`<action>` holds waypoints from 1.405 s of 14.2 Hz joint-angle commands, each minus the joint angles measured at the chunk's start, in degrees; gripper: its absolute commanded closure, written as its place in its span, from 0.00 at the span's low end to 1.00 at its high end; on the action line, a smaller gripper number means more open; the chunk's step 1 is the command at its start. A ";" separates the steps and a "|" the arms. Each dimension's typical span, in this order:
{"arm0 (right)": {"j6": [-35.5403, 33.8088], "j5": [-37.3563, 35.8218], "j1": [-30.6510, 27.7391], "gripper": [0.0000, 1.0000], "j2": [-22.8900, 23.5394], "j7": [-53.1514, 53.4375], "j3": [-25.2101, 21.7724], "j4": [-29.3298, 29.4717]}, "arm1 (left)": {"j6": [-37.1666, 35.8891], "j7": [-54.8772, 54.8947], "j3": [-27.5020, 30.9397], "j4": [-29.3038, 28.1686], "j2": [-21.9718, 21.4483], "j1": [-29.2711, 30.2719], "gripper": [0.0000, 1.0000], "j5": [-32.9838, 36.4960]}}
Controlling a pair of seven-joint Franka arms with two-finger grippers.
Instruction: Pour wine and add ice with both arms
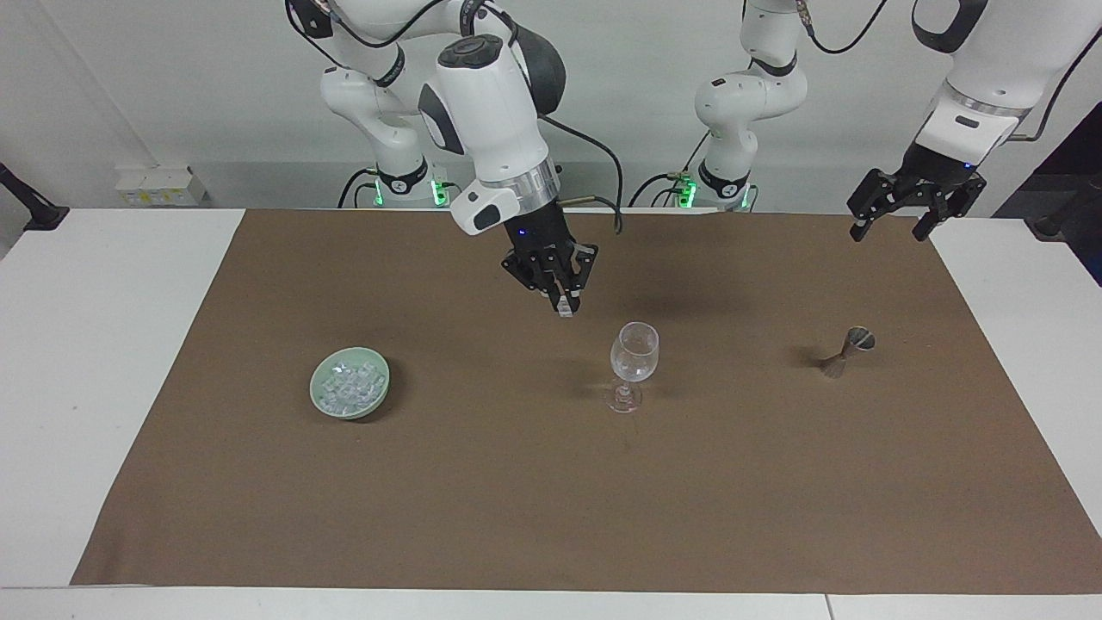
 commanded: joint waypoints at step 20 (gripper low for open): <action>9.15 -18.02 2.26 1.00 13.74 14.98 9.34 2.94 | -3.21 -0.95 8.45 3.83 4.55 -11.45 0.00 5.21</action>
